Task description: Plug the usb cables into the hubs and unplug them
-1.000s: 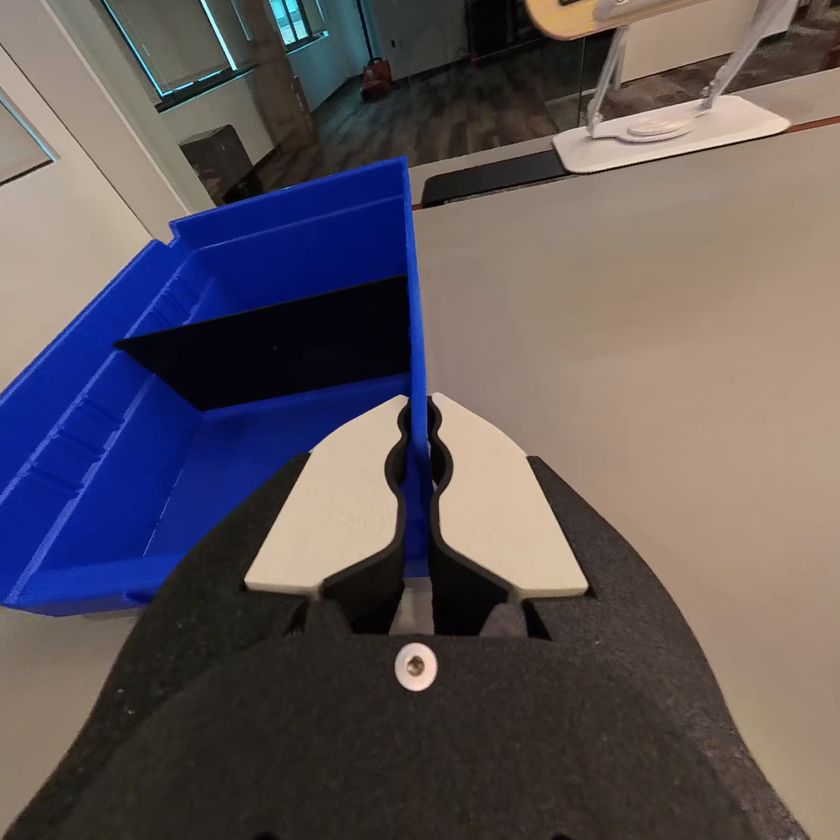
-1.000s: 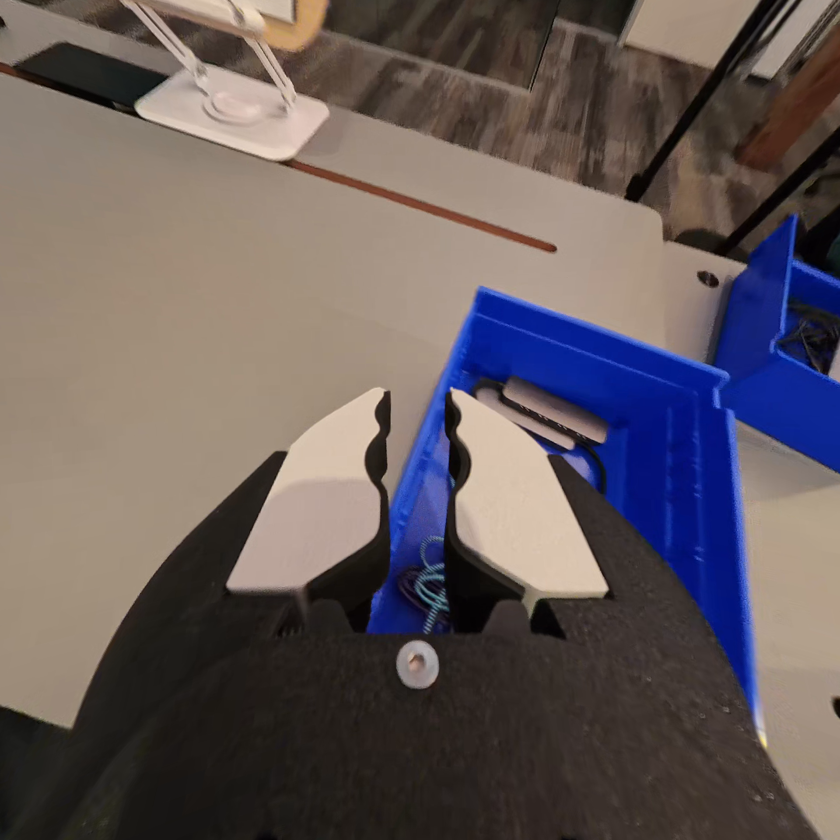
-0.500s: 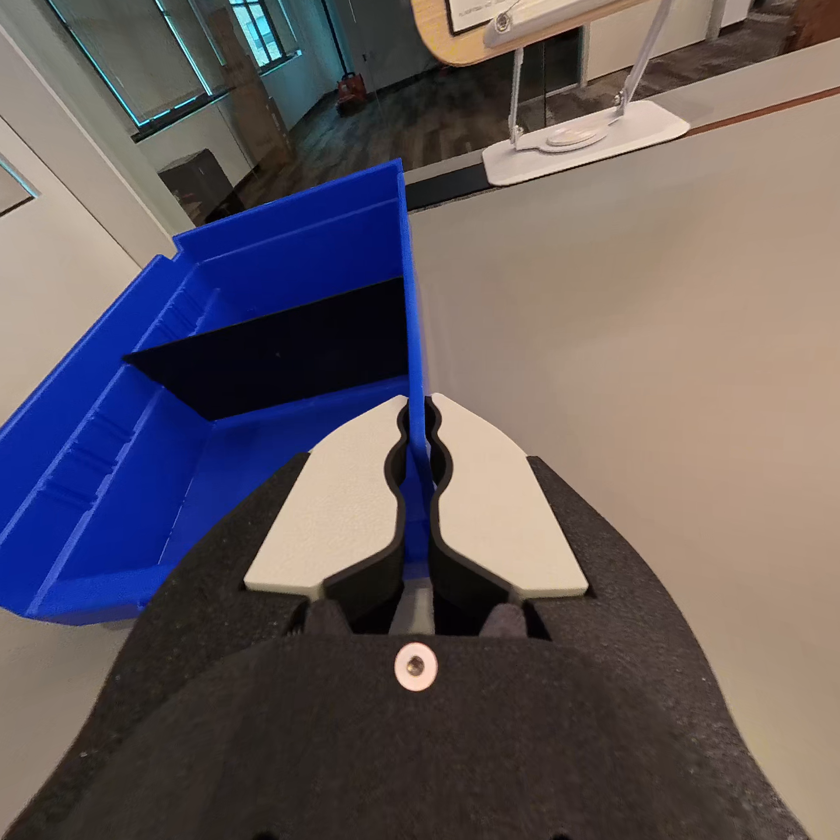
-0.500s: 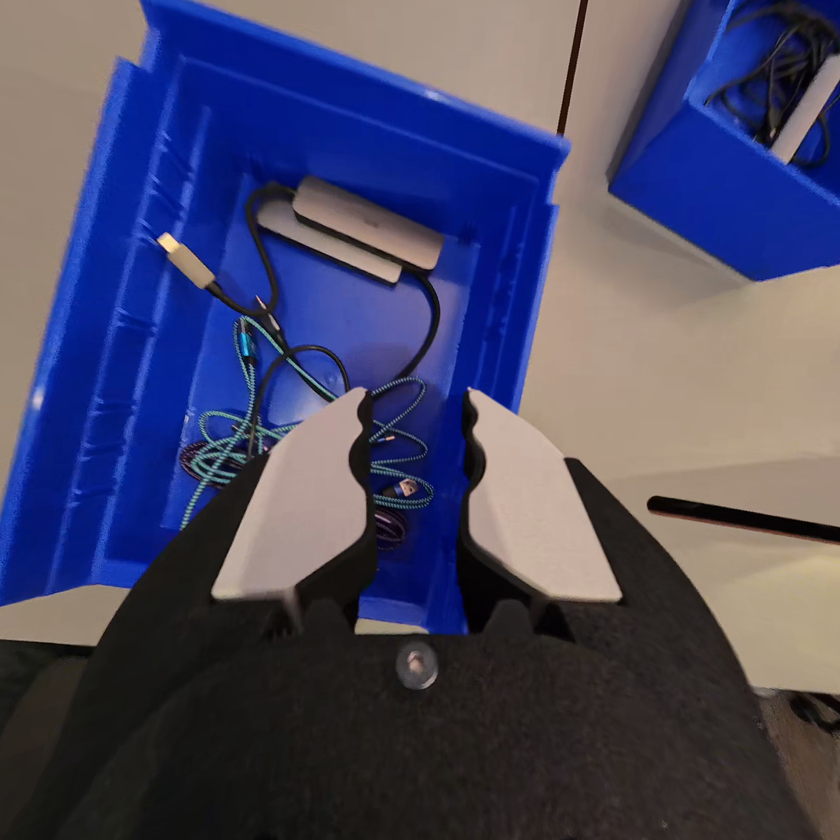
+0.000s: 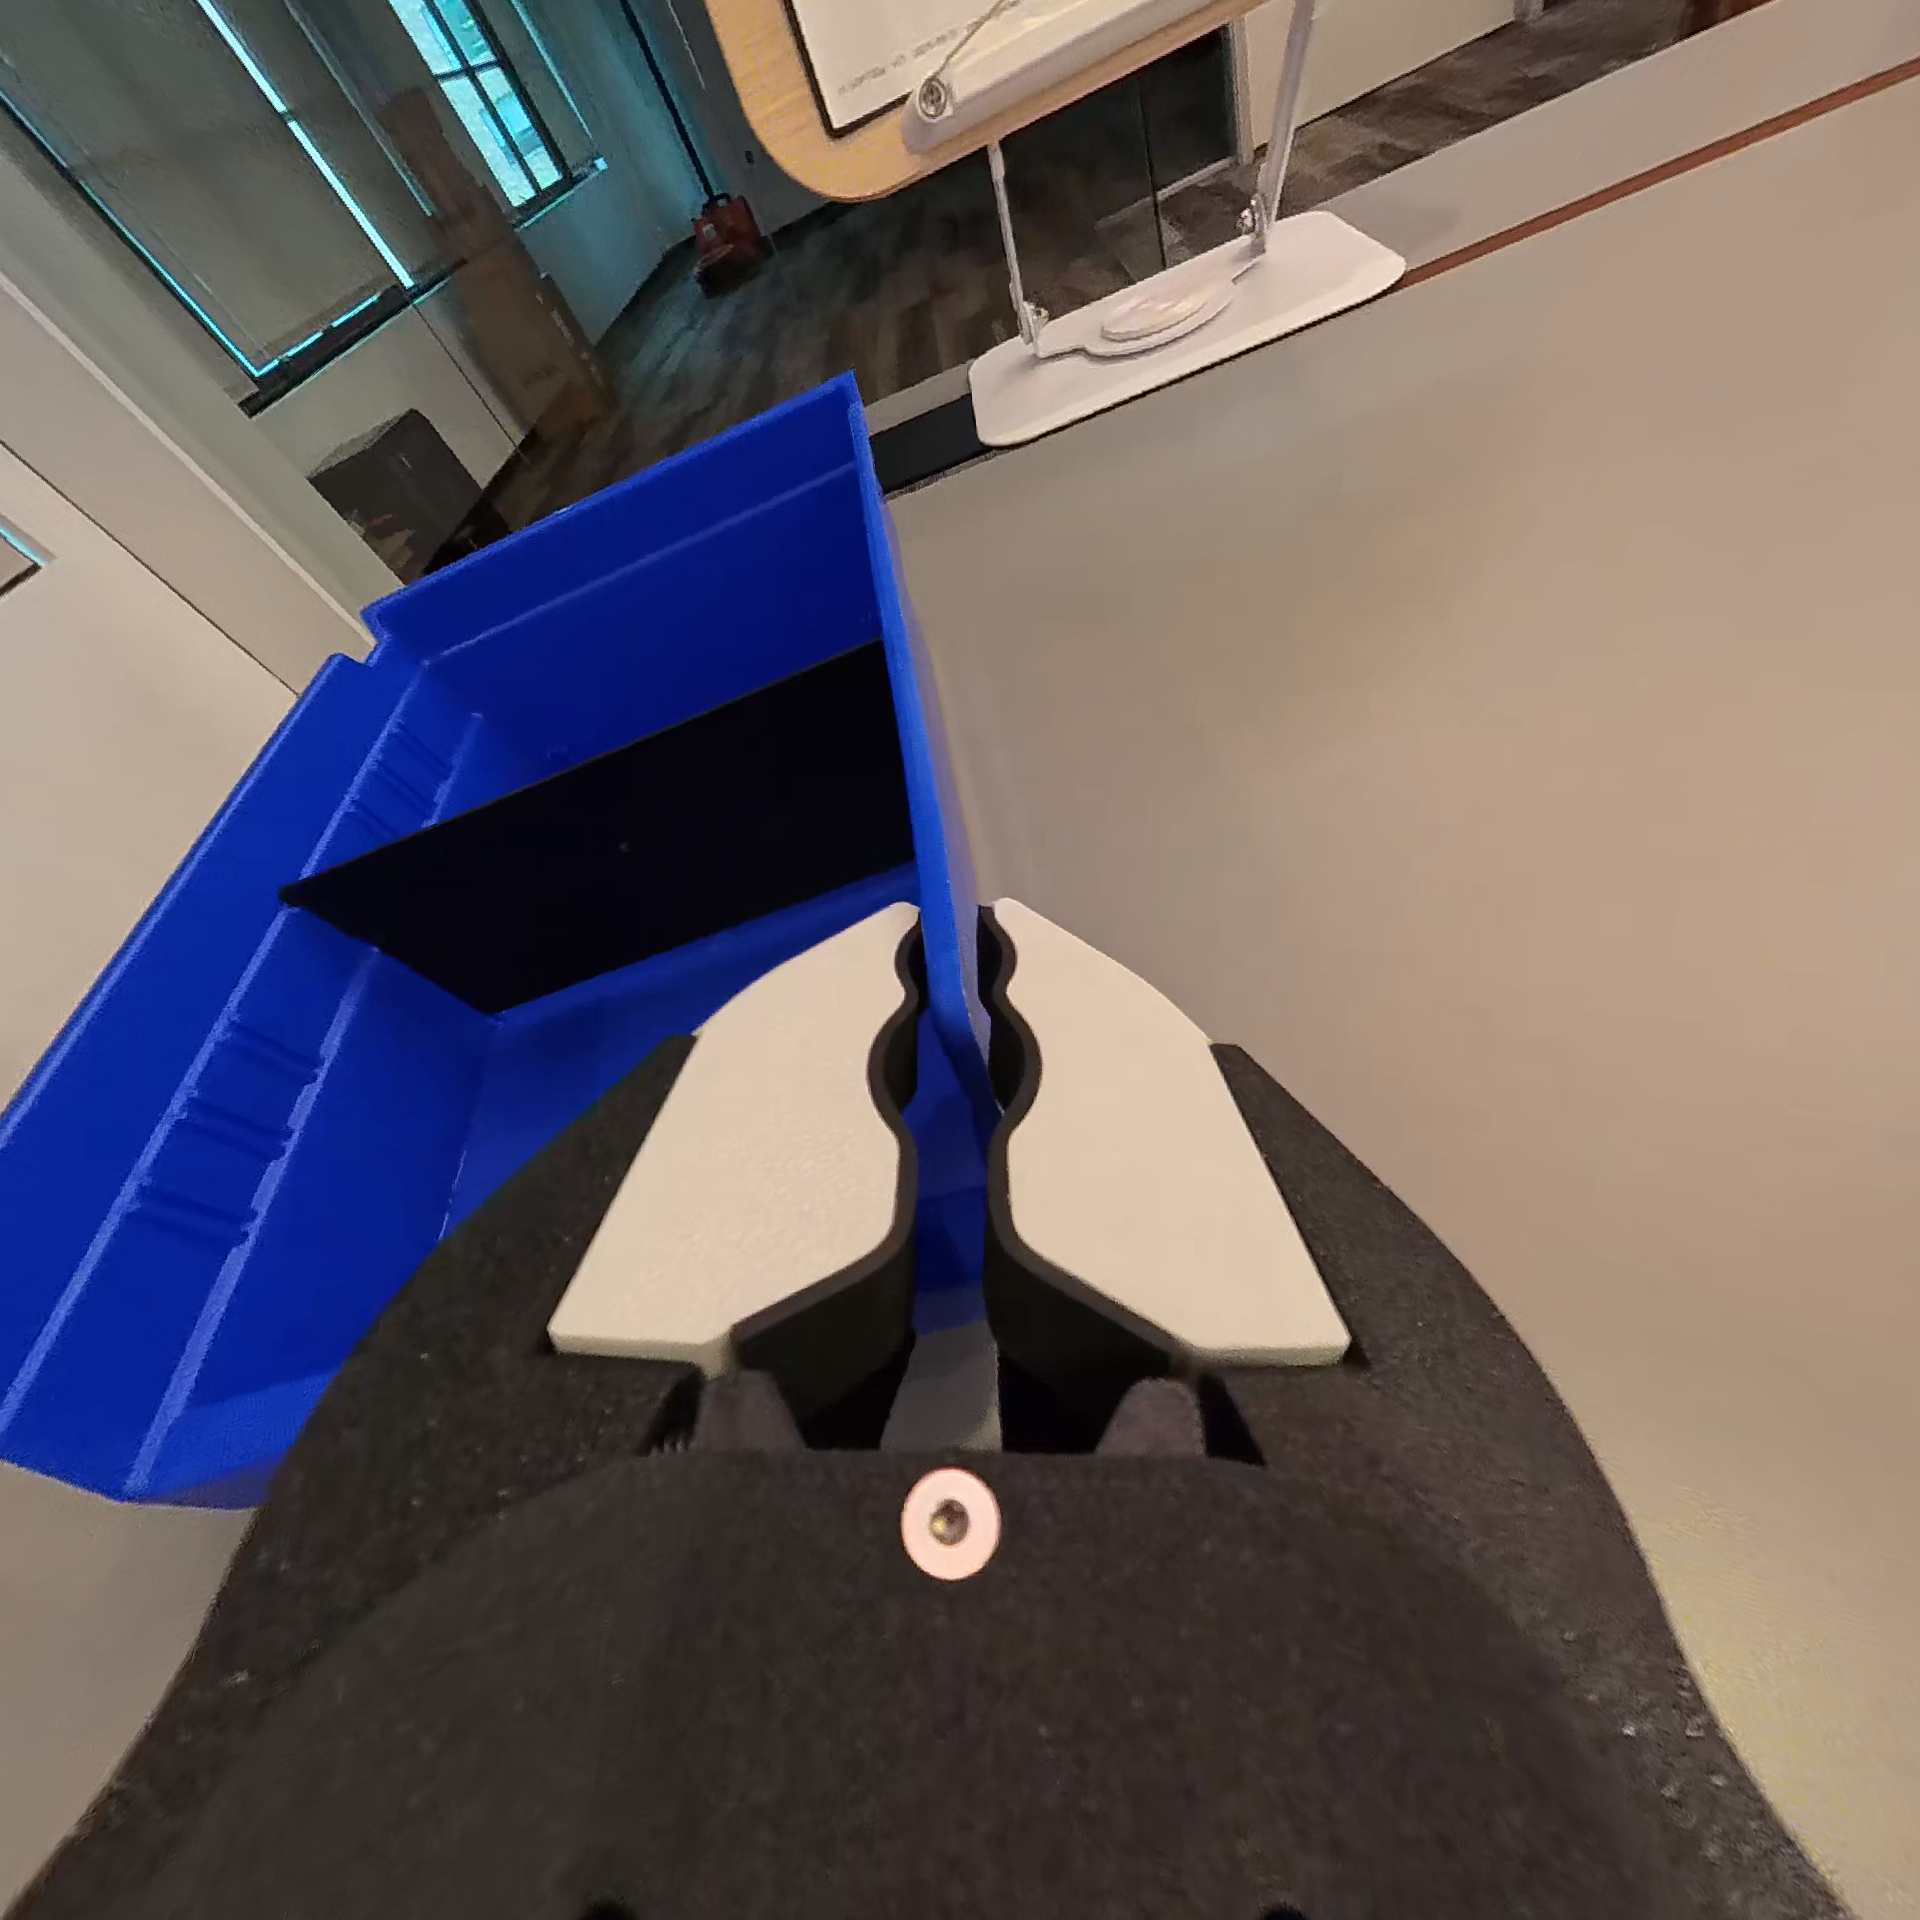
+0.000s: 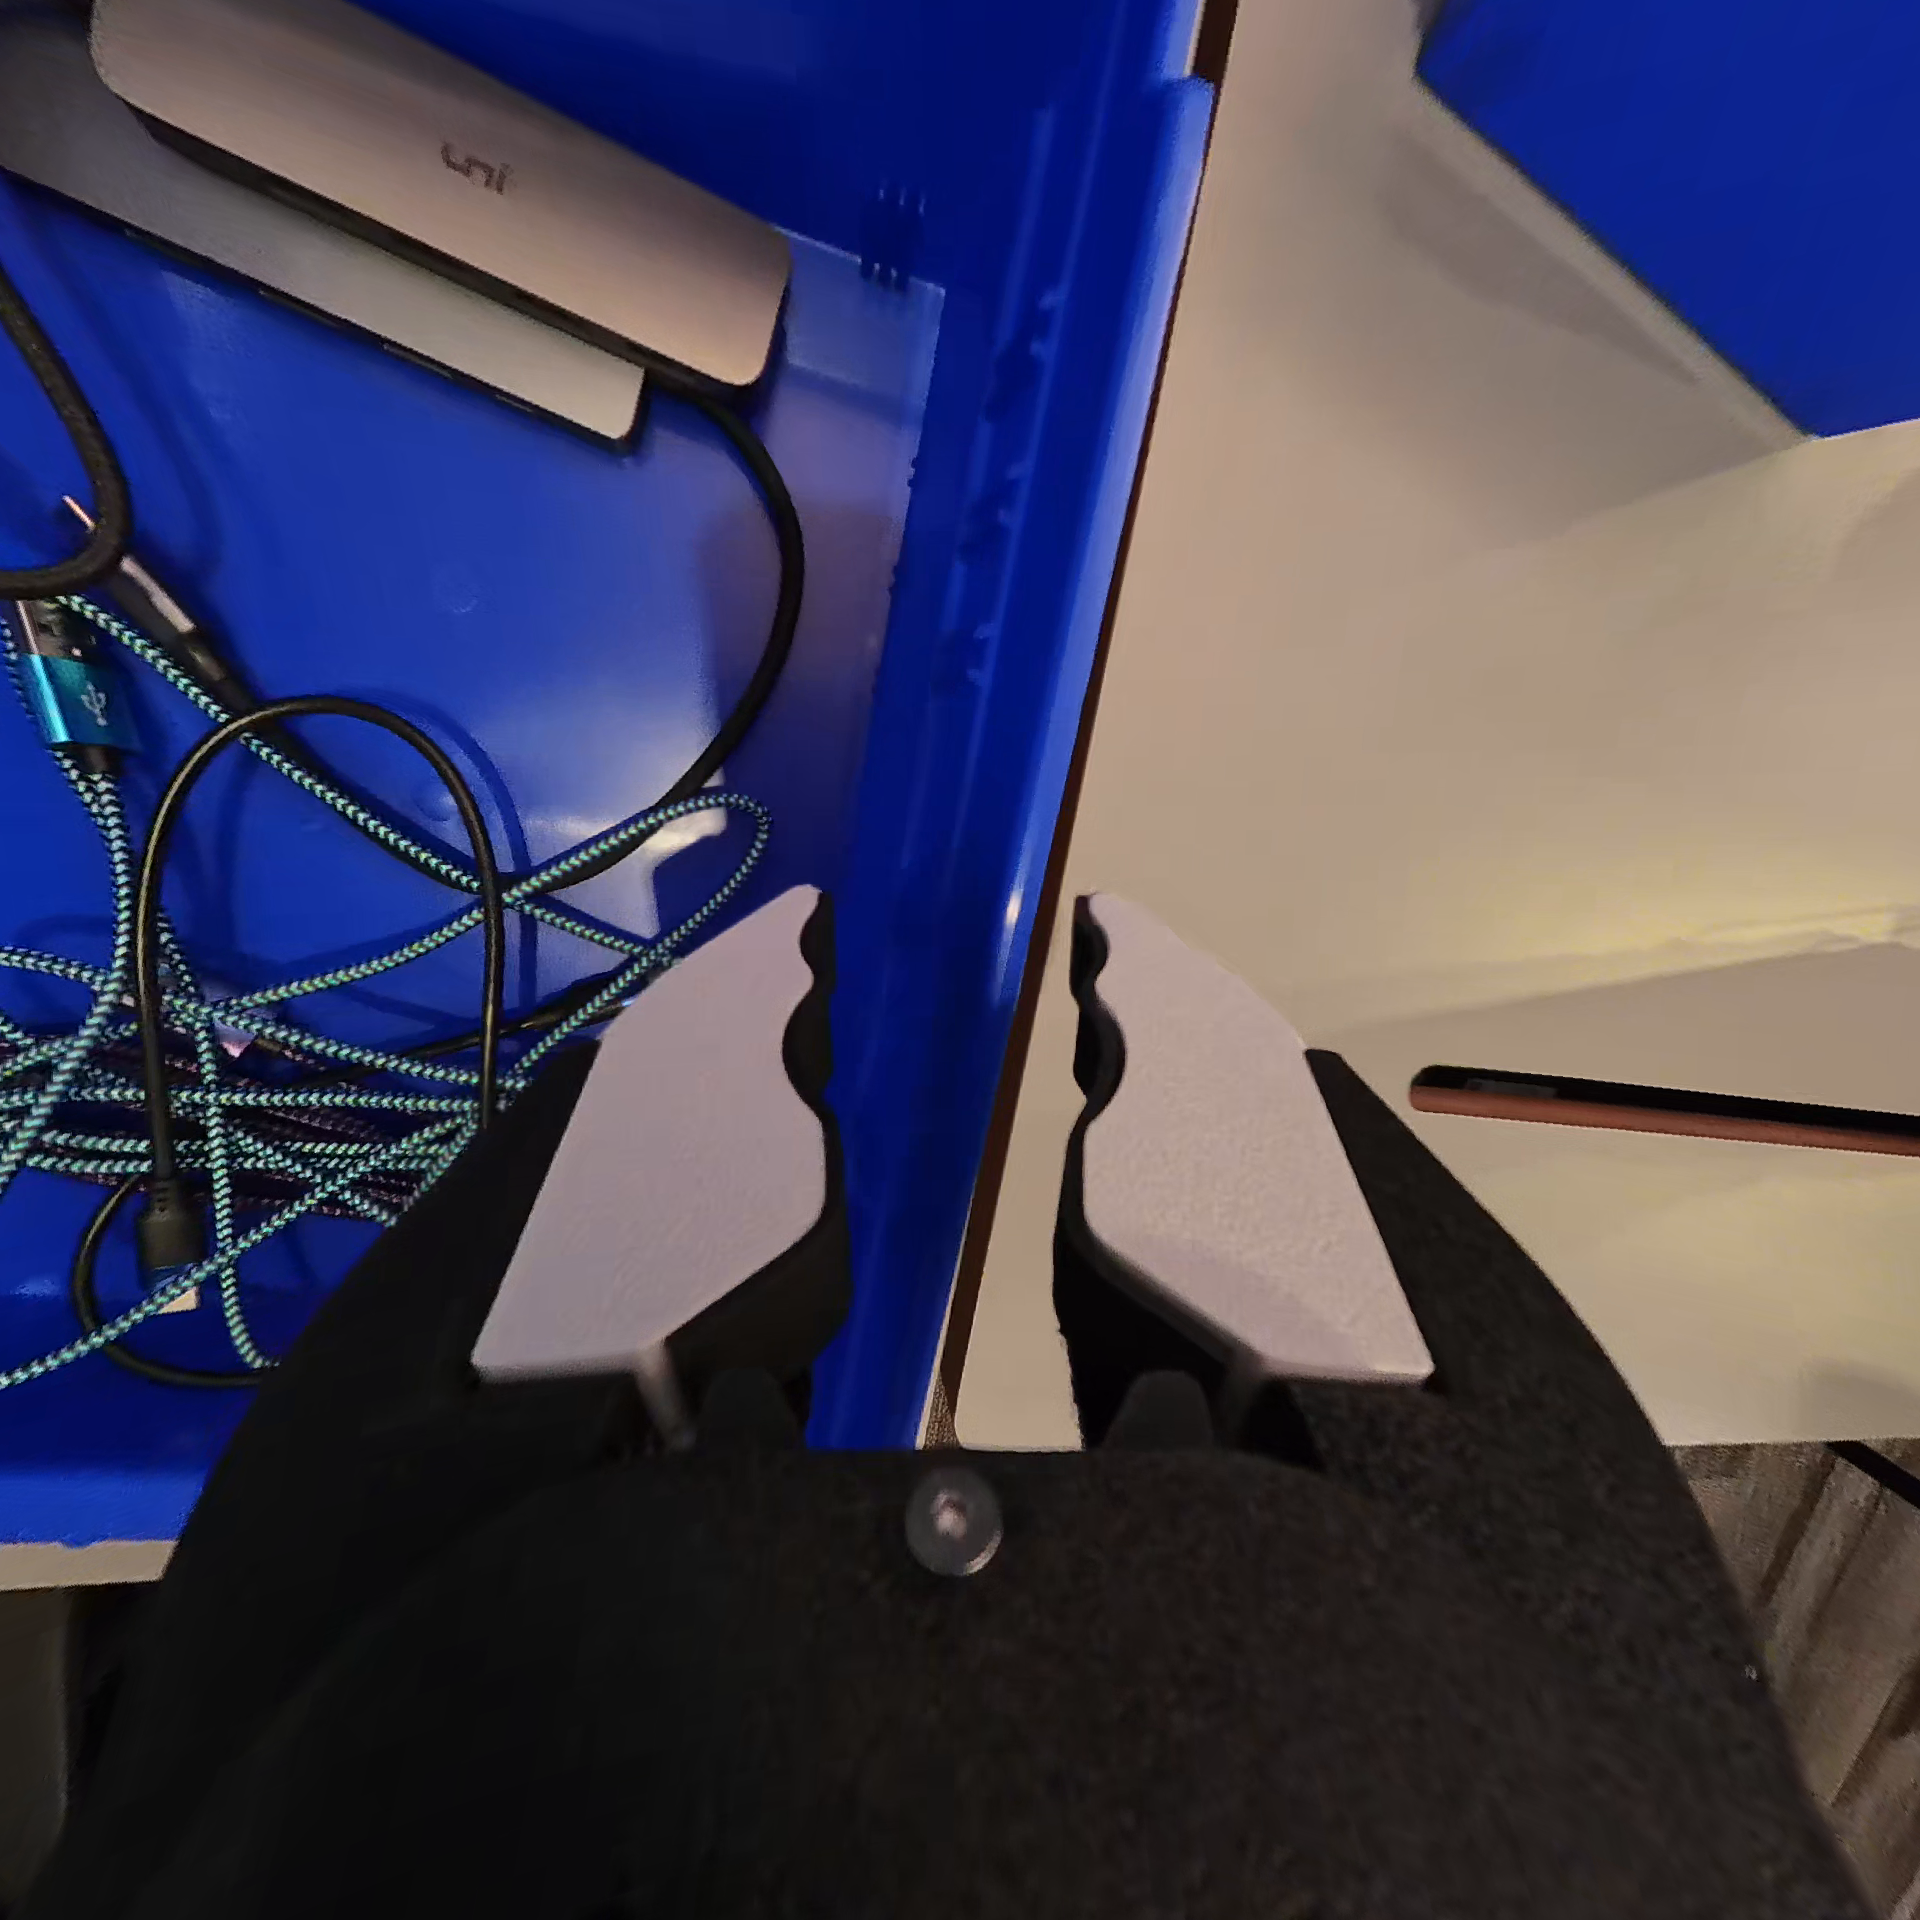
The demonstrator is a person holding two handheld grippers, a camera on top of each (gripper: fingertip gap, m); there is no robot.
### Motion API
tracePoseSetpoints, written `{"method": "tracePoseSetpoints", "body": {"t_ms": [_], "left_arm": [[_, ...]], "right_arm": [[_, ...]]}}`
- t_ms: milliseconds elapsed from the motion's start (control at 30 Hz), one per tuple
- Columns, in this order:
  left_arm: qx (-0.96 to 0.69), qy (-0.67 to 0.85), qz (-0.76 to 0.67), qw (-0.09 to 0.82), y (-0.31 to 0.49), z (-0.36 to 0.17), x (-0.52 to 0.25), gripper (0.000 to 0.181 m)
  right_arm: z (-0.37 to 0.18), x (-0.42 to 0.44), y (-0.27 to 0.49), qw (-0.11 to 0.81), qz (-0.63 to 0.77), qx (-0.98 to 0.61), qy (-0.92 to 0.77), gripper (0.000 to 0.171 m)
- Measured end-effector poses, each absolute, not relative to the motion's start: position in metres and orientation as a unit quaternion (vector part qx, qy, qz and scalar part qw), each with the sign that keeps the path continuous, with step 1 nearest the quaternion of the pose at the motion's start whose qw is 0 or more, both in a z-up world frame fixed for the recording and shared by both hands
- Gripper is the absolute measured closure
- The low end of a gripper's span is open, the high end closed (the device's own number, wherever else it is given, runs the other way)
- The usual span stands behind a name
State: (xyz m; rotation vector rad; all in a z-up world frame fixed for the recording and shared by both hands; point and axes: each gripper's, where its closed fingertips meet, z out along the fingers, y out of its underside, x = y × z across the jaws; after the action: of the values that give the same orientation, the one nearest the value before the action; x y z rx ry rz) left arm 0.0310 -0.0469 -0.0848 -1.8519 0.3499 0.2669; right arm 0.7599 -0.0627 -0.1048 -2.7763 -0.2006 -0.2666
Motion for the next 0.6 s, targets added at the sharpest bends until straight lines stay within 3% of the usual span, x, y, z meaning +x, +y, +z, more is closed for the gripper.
{"method": "tracePoseSetpoints", "body": {"t_ms": [333, 600], "left_arm": [[-0.771, 0.148, 0.111, 0.609, -0.049, -0.072, 0.035, 0.171], [-0.759, 0.144, 0.096, 0.627, -0.067, -0.041, 0.025, 0.167]], "right_arm": [[-0.127, 0.765, -0.063, 0.147, -0.042, -0.986, -0.06, 0.138], [-0.138, 0.755, -0.058, 0.127, 0.006, -0.99, -0.067, 0.157]]}}
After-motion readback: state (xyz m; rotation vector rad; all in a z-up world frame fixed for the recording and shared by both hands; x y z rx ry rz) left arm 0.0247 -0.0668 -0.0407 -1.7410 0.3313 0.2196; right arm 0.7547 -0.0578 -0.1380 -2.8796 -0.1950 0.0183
